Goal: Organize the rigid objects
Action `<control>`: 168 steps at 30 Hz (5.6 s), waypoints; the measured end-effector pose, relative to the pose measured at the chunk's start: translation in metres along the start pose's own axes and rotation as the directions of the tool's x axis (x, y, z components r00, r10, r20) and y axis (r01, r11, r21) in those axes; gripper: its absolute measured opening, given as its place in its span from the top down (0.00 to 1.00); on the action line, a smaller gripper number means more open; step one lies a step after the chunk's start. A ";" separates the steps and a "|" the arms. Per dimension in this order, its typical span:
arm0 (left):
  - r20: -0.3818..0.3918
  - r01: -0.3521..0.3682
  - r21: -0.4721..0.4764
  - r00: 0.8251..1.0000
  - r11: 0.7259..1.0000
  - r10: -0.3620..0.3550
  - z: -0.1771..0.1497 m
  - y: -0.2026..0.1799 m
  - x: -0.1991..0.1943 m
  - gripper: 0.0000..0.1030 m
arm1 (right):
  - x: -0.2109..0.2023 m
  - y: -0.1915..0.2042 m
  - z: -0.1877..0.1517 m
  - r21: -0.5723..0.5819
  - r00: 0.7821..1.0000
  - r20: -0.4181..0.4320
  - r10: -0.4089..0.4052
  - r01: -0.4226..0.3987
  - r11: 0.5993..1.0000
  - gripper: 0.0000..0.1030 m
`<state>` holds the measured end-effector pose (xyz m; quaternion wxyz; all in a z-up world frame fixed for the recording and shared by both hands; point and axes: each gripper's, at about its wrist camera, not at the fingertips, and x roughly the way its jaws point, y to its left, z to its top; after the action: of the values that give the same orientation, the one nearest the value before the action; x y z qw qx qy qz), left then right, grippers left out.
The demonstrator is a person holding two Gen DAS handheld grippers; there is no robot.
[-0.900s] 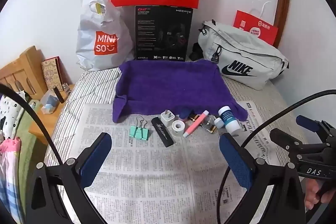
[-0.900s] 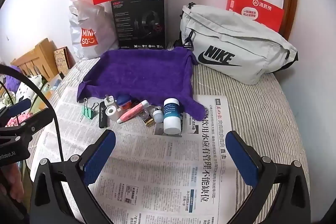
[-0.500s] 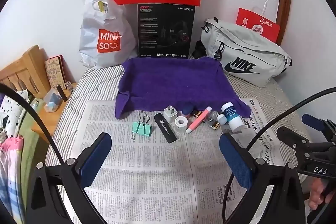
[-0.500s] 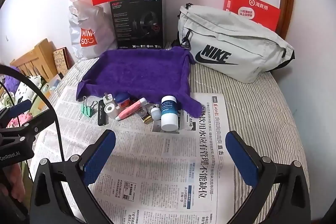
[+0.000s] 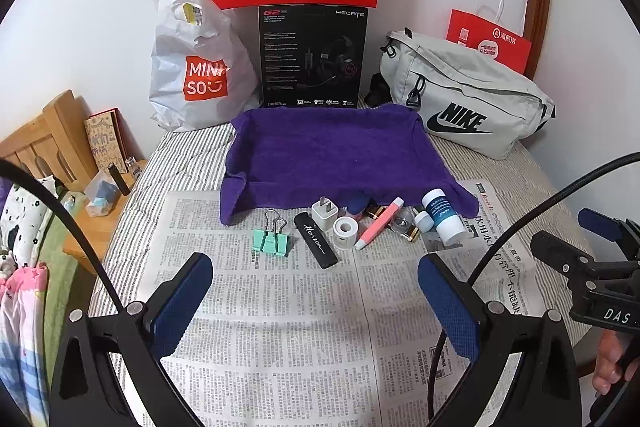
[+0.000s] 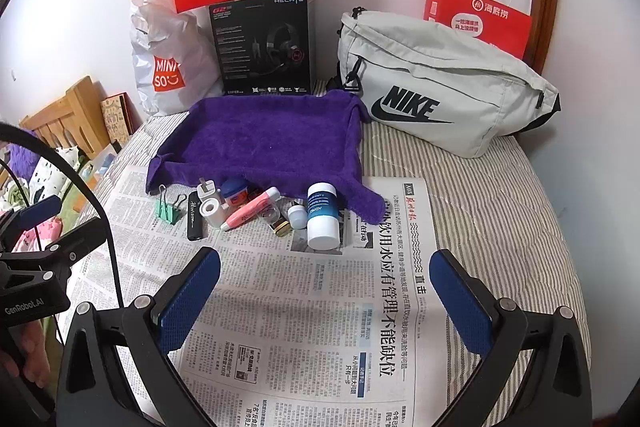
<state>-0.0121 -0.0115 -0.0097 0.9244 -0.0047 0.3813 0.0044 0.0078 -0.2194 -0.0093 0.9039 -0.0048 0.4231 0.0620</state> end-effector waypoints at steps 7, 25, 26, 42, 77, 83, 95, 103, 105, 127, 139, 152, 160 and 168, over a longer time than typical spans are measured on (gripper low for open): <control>-0.002 -0.003 0.001 1.000 1.000 0.003 -0.001 0.000 0.000 0.00 | -0.001 0.000 0.000 0.000 1.000 0.002 0.000 0.000 1.000 0.00; -0.003 -0.011 0.003 1.000 1.000 0.011 -0.003 0.001 -0.002 0.00 | -0.003 0.001 -0.001 0.000 1.000 0.006 0.004 -0.004 1.000 0.00; -0.003 -0.010 0.000 1.000 1.000 0.010 -0.004 0.002 -0.002 0.00 | -0.004 0.001 -0.001 0.000 1.000 0.007 0.002 -0.002 1.000 0.00; -0.008 -0.016 0.007 1.000 1.000 0.016 -0.004 0.002 -0.003 0.00 | -0.005 -0.001 -0.002 0.003 1.000 0.004 0.000 0.000 1.000 0.00; -0.012 -0.024 0.011 1.000 1.000 0.024 -0.002 0.001 -0.003 0.00 | -0.002 0.001 -0.003 -0.002 1.000 -0.004 -0.005 0.005 1.000 0.00; -0.012 -0.023 0.012 1.000 1.000 0.023 -0.002 0.000 -0.003 0.00 | -0.002 0.000 -0.003 0.001 1.000 -0.004 -0.005 0.005 1.000 0.00; -0.011 -0.027 0.014 1.000 1.000 0.027 -0.003 0.002 -0.002 0.00 | 0.001 0.000 -0.003 -0.003 1.000 -0.001 -0.001 0.001 1.000 0.00; -0.068 -0.052 -0.007 0.996 0.999 0.052 0.001 0.027 0.036 0.00 | 0.020 -0.012 -0.002 0.033 1.000 -0.015 0.002 -0.001 0.999 0.00; -0.088 -0.062 -0.014 0.994 0.998 0.060 -0.001 0.034 0.053 0.00 | 0.030 -0.015 -0.002 0.045 1.000 -0.029 -0.002 0.003 0.999 0.00; -0.207 0.024 0.046 0.978 0.999 -0.014 -0.010 0.067 0.184 0.20 | 0.120 -0.018 -0.014 0.020 0.986 -0.165 -0.027 0.031 0.999 0.01; -0.128 0.073 0.085 0.990 0.994 -0.062 -0.014 0.067 0.177 0.42 | 0.134 -0.020 -0.003 0.038 0.988 -0.155 0.005 0.000 0.999 0.12; -0.114 0.087 0.076 0.990 0.993 -0.078 -0.014 0.067 0.176 0.62 | 0.144 -0.018 0.006 -0.019 0.986 -0.159 -0.045 0.042 0.999 0.18; -0.113 0.086 0.076 0.991 0.993 -0.077 -0.014 0.066 0.176 0.62 | 0.159 -0.014 0.009 -0.056 0.982 -0.182 -0.047 0.038 0.998 0.22; -0.113 0.088 0.075 0.990 0.993 -0.079 -0.014 0.067 0.176 0.62 | 0.181 -0.001 0.016 -0.087 0.977 -0.209 -0.035 0.017 0.996 0.38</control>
<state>0.1018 0.0561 -0.1442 0.9009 0.0162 0.4308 -0.0498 0.1350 -0.1996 -0.1376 0.8539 -0.0551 0.5132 0.0670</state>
